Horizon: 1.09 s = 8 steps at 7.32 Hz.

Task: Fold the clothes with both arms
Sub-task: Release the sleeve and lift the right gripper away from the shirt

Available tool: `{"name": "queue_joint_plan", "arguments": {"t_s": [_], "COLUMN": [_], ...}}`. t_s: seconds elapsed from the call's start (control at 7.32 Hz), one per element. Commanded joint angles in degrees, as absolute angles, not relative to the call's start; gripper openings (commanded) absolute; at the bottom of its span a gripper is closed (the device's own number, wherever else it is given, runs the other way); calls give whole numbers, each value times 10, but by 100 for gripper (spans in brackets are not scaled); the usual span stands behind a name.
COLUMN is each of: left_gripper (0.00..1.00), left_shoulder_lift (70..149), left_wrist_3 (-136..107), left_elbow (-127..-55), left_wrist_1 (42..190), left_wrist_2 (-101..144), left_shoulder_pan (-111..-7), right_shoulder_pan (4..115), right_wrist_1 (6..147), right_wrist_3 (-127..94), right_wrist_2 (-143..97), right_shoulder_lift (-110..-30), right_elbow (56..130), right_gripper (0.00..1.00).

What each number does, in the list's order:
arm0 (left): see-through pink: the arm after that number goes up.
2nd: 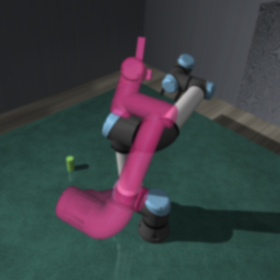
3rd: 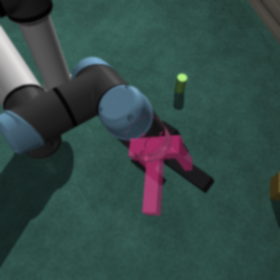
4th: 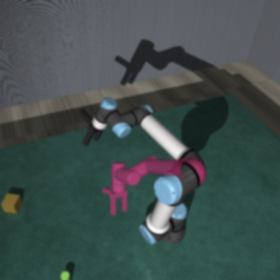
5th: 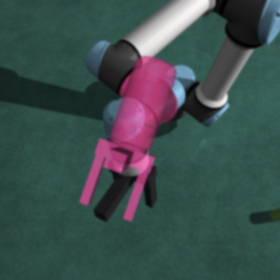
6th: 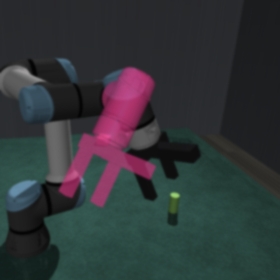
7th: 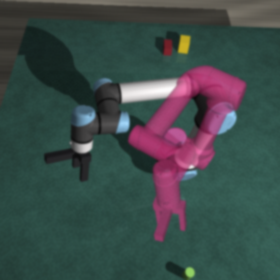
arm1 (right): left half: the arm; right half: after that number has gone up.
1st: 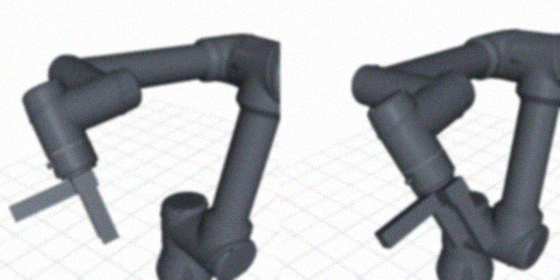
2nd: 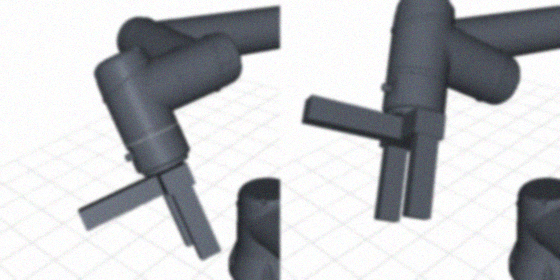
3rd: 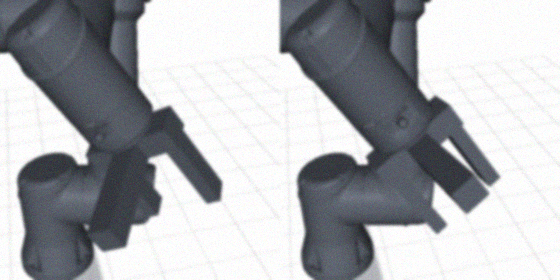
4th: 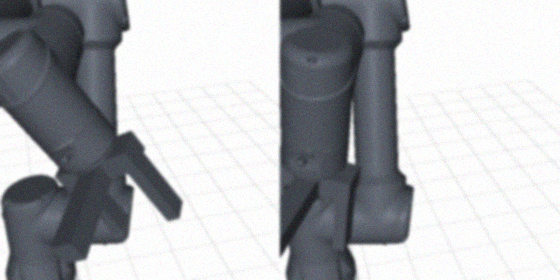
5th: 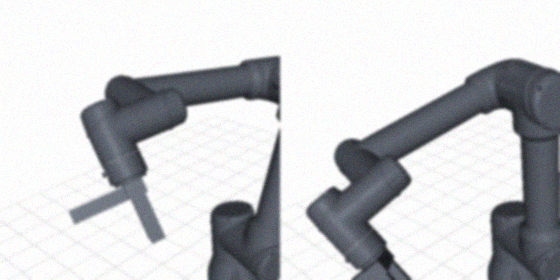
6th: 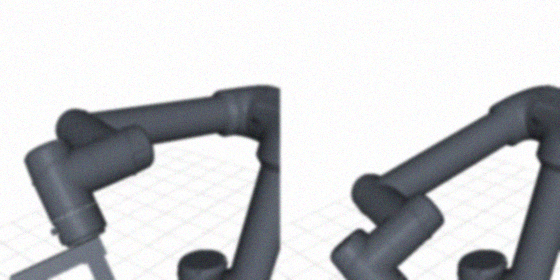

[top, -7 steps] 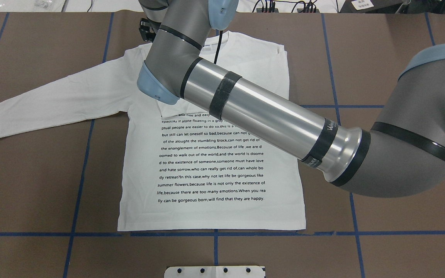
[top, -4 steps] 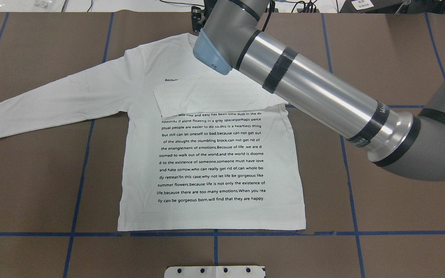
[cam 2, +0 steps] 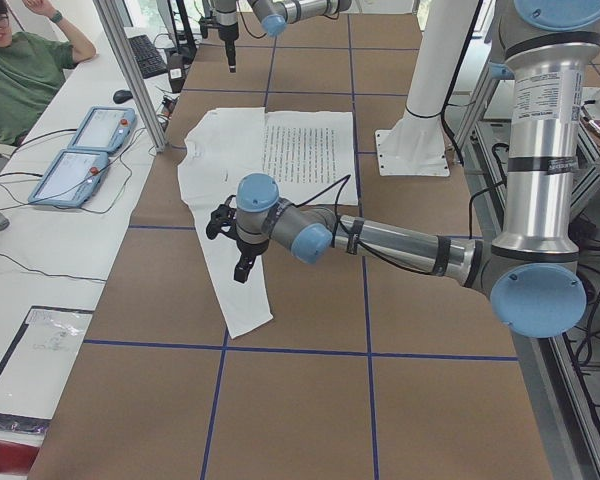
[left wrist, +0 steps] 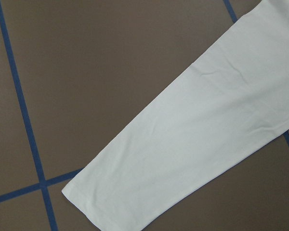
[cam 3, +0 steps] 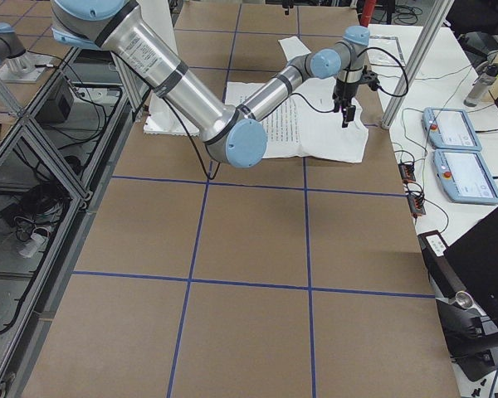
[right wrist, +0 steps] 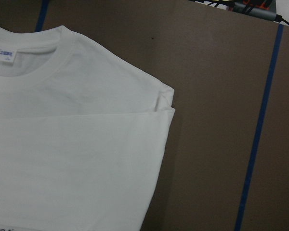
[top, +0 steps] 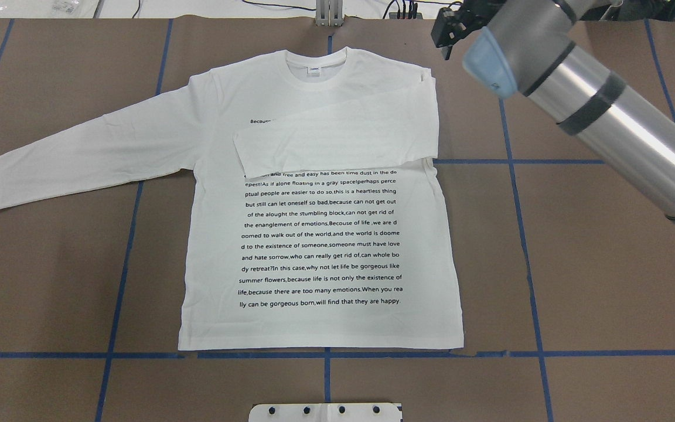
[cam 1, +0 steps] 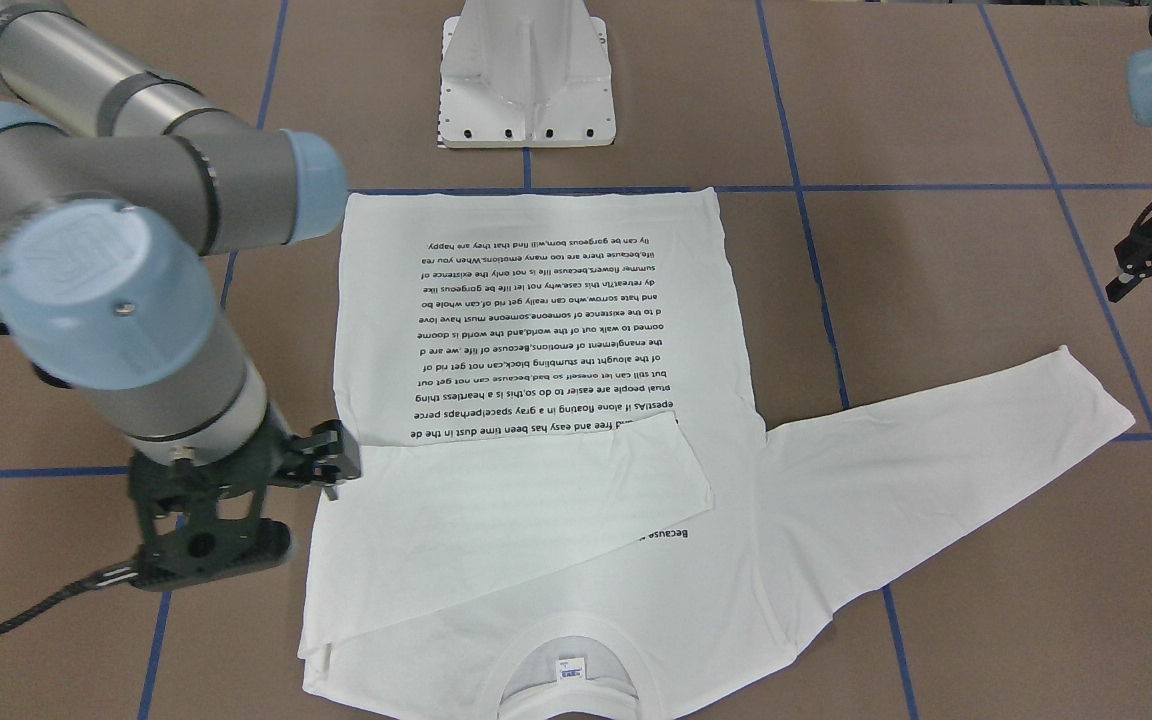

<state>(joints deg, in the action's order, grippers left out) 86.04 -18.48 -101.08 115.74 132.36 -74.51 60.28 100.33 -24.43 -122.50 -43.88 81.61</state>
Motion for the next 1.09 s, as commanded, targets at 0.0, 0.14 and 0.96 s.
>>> {"name": "queue_joint_plan", "arguments": {"t_s": [0.0,0.14,0.96], "left_gripper": [100,100,100], "left_shoulder_lift": [796,792,843], "left_wrist_3": [-265,-307,-422], "left_elbow": [-989,-962,-818], "left_wrist_1": [1301,1356,1484], "left_wrist_2": [1296,1293,1186], "left_shoulder_pan": [-728,-701,-596], "right_shoulder_pan": [665,677,702], "right_wrist_1": [998,998,991], "right_wrist_3": [-109,-92,-76], "right_wrist_2": [-1276,-1276,-1283], "right_shoulder_lift": [-603,-660,-766], "right_elbow": [934,977,1060], "right_gripper": [100,100,100]}}
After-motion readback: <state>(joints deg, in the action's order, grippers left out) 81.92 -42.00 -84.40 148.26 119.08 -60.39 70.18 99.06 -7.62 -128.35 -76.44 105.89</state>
